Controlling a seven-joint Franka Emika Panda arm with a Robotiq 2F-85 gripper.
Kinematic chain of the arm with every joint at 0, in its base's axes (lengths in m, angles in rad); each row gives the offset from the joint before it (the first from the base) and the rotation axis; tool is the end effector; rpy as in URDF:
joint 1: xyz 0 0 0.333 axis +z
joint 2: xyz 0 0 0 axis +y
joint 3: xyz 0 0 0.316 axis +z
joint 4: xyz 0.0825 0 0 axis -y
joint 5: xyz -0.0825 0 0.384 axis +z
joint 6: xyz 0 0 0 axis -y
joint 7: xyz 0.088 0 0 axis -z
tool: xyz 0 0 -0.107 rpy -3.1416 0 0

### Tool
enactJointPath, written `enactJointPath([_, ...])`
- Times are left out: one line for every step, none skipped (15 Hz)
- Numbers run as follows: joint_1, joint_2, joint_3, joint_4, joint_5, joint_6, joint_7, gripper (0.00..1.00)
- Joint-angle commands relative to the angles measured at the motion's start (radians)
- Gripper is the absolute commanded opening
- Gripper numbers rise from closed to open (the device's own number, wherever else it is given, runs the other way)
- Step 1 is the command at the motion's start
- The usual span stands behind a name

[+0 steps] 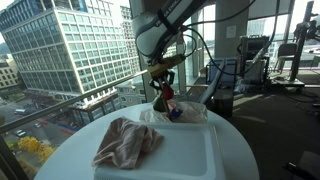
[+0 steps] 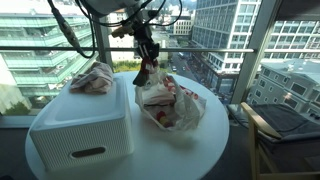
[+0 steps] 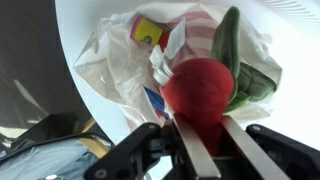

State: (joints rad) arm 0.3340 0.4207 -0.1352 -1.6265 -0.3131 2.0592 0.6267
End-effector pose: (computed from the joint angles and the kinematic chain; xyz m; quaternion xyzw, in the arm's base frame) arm 0.6617 0.1275 0.3845 0.9773 -0.1325 0.0724 0.1488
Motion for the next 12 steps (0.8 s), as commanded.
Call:
enactJointPath([0.005,-0.144,0.091,-0.023,-0.050,0.041,-0.009,0.09])
enactJointPath([0.004,-0.180,0.125,-0.029,-0.031,0.049,-0.020,0.09])
enactJointPath([-0.002,-0.199,0.156,-0.031,-0.012,0.066,-0.041,0.09])
enactJointPath([-0.010,-0.211,0.188,-0.038,0.018,0.082,-0.074,0.09])
enactJointPath([-0.018,-0.217,0.216,-0.039,0.056,0.096,-0.106,0.10])
enactJointPath([-0.024,-0.219,0.240,-0.047,0.102,0.108,-0.142,0.10])
enactJointPath([-0.028,-0.220,0.259,-0.056,0.145,0.126,-0.183,0.10])
enactJointPath([-0.034,-0.213,0.276,-0.070,0.192,0.146,-0.229,0.10])
enactJointPath([-0.040,-0.202,0.291,-0.082,0.237,0.163,-0.281,0.10])
enactJointPath([-0.047,-0.186,0.305,-0.105,0.280,0.188,-0.337,0.10])
enactJointPath([-0.053,-0.163,0.318,-0.117,0.320,0.198,-0.397,0.09])
enactJointPath([-0.061,-0.139,0.328,-0.131,0.357,0.187,-0.453,0.10])
